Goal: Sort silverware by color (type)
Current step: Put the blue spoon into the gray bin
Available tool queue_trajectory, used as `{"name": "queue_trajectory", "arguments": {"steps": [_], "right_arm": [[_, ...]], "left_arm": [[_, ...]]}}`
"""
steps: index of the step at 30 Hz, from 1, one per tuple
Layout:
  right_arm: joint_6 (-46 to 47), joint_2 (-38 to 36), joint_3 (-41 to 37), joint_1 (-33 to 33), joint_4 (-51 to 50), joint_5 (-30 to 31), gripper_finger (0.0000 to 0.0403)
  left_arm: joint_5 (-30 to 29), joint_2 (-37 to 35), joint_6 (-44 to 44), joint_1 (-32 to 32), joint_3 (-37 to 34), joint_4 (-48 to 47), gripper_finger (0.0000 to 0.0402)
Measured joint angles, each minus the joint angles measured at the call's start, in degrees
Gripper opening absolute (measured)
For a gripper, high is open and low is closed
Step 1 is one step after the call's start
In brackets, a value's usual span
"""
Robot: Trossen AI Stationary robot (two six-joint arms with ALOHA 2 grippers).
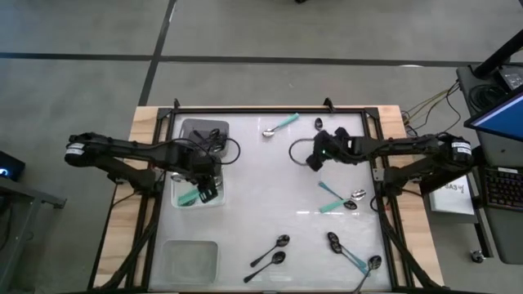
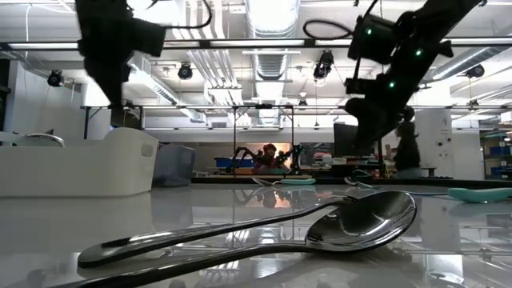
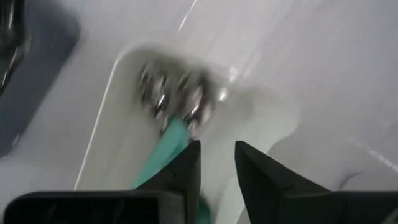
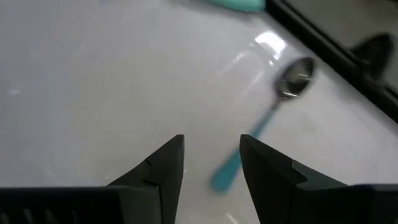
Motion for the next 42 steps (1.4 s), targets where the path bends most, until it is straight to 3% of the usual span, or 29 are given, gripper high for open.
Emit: {"name": "queue_trajectory", "arguments": {"steps": [9, 16, 28, 38, 42], "right_arm": [[12.28, 2.59, 0.0, -16.43, 0.13, -6.08, 0.0144], [11.08, 10.24, 0.01, -22.15, 7.74, -15.25, 0.0139], [8.12, 21.64, 1.59, -23.76, 14.22, -12.9, 0.0124], [5.4, 25.88, 3.74, -23.78, 13.7, -12.3, 0.0022], [2.85, 25.76, 3.7, -24.07, 13.53, -15.57, 0.0012]], "left_arm": [[0.02, 0.0, 8.7, -0.01, 1.55, 21.11, 0.0094], [0.0, 0.0, 10.21, -0.04, 1.52, 32.91, 0.0094], [-0.11, 0.0, 13.44, -0.04, 1.33, 34.0, 0.0093], [-2.57, 0.0, 13.88, -0.03, 1.15, 34.09, 0.009], [-2.56, 0.16, 13.62, -0.09, 0.72, 35.98, 0.009]]}}
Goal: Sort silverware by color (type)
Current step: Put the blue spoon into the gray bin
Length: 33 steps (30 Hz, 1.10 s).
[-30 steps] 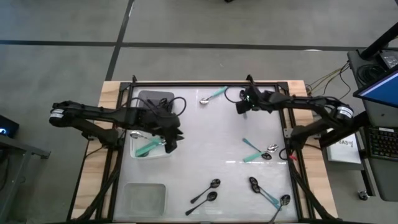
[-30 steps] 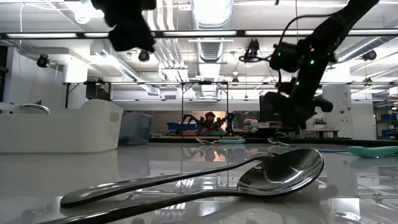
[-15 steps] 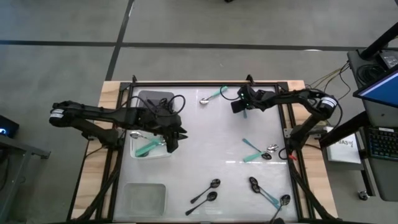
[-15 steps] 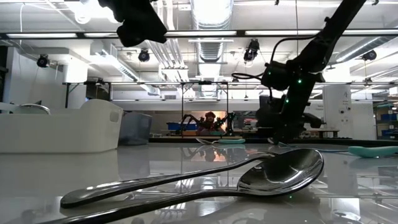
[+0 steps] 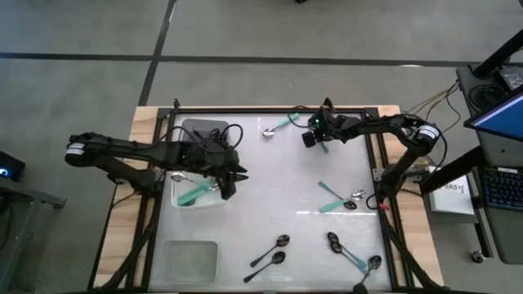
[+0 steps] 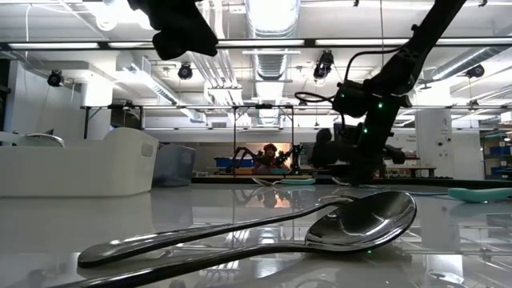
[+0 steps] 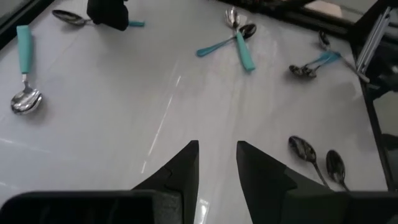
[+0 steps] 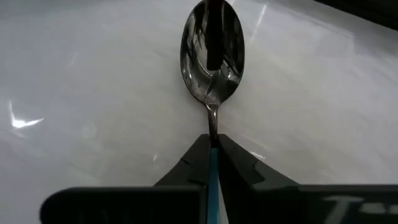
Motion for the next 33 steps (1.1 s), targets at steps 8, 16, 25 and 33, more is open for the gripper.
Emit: {"name": "queue_trajectory", "arguments": {"steps": [8, 16, 25, 33], "right_arm": [[-2.9, -8.16, -0.46, 1.57, -2.76, -6.75, 0.001], [-8.43, -19.41, -0.73, 10.25, -1.72, -14.02, 0.0009], [-11.49, -24.52, -1.01, 24.34, -1.93, -4.29, 0.0009], [-12.29, -25.02, -1.61, 33.73, -1.67, 11.2, 0.0009]], "left_arm": [[0.02, 5.65, -0.37, -2.3, -2.4, 9.39, 0.009], [-1.18, 18.58, -0.06, -2.97, -2.63, 27.08, 0.009], [-8.58, 28.33, 3.28, -3.22, -2.63, 52.06, 0.009], [-14.29, 29.85, 5.68, -3.69, -2.63, 54.25, 0.0079]]}}
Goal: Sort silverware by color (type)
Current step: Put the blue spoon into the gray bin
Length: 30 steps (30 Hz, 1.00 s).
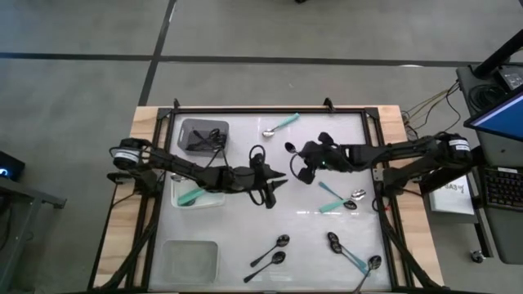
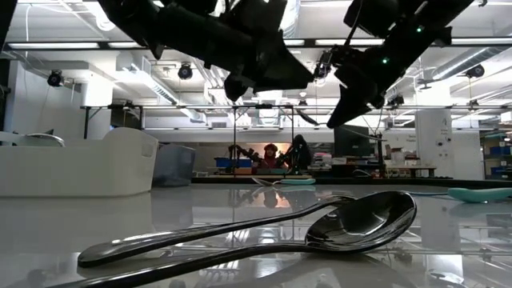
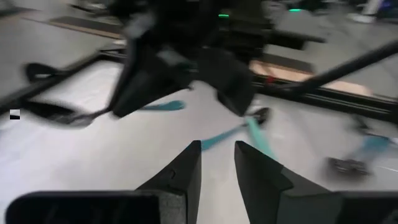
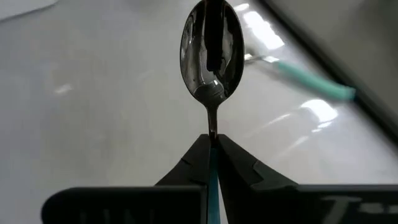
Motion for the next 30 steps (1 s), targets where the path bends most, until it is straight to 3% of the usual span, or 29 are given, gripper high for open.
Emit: {"name": "queue_trajectory", "arguments": {"steps": [8, 14, 21, 30], "right_arm": [[3.47, 0.07, -1.02, 10.14, 0.2, 16.1, 0.0009], [0.72, 0.45, -1.08, 16.26, 4.08, 26.44, 0.0009], [-8.58, 3.9, -1.08, 19.64, 12.16, 26.92, 0.0009], [-10.05, 6.06, -1.08, 19.87, 14.3, 27.23, 0.0009]], "left_arm": [[-16.42, 0.0, 1.27, -0.83, -0.96, -0.57, 0.0078], [-17.23, 0.0, 1.26, -0.81, -2.22, 4.9, 0.0078], [-17.16, 0.0, 0.86, -0.77, -2.05, 6.87, 0.0083], [-13.4, 0.0, 0.93, -0.72, -2.05, 6.68, 0.0129]]}}
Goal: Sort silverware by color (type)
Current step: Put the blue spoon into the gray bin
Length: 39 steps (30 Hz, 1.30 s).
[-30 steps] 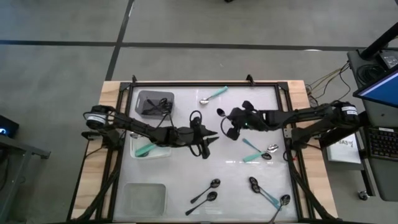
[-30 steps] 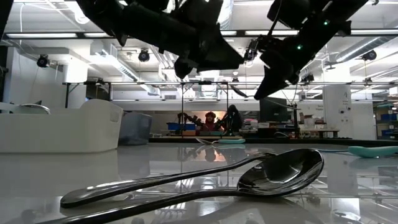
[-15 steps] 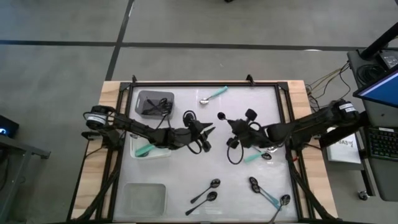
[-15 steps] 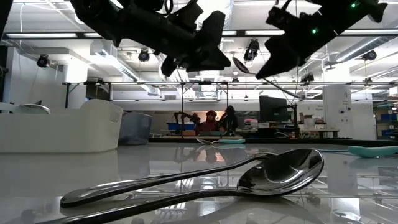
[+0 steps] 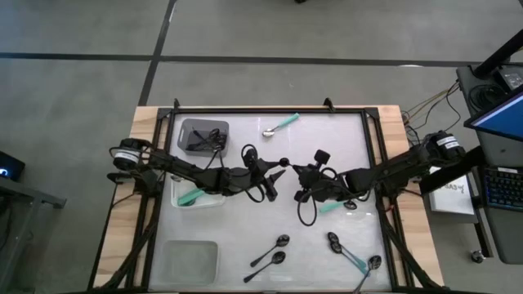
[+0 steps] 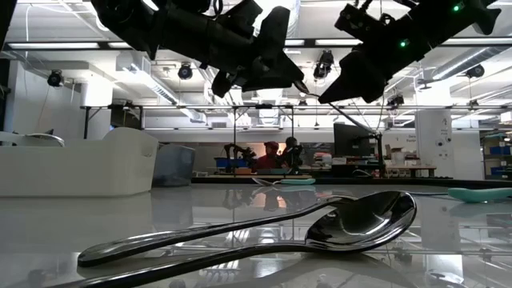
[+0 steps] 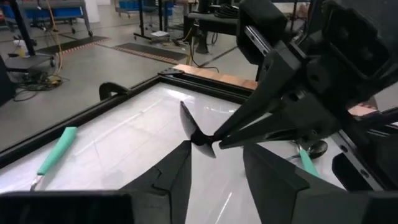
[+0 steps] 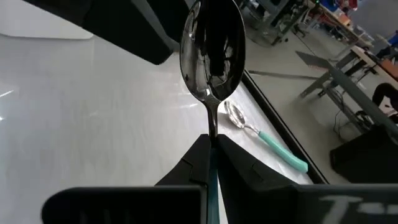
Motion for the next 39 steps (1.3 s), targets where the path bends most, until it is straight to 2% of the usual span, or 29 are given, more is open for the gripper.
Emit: {"name": "queue_trajectory", "arguments": {"steps": [6, 12, 15, 19, 24, 32, 39], "right_arm": [[-4.45, 0.84, 0.1, 1.06, 3.95, -0.34, 0.0009], [-8.01, 1.2, 0.13, 1.97, 6.21, -0.13, 0.0009], [-8.01, 1.2, 0.13, 1.95, 6.37, -0.18, 0.0009], [-8.17, 1.18, 0.11, 1.99, 6.19, -0.35, 0.0009], [-7.47, 1.18, 0.11, 1.97, 6.14, -0.38, 0.0012], [-4.18, -1.83, 0.11, 1.99, 1.28, -1.07, 0.0058], [0.55, -6.86, 0.11, 2.36, -5.96, -1.87, 0.0114]], "left_arm": [[-1.69, 0.0, 0.02, 0.39, 0.04, 0.49, 0.0132], [-2.52, -0.04, 0.04, 0.43, 0.11, 1.85, 0.0116], [-1.66, -0.04, 0.74, 0.47, 0.11, 1.57, 0.0085], [0.3, -0.09, 1.16, 0.51, 0.13, 1.23, 0.0015], [0.64, -0.11, 1.42, 0.73, 0.13, 1.22, 0.0005], [0.82, -0.11, 1.09, 1.46, 0.13, 0.43, 0.0002], [0.84, -0.42, 0.97, 1.52, 0.13, 0.33, 0.0002]]}}
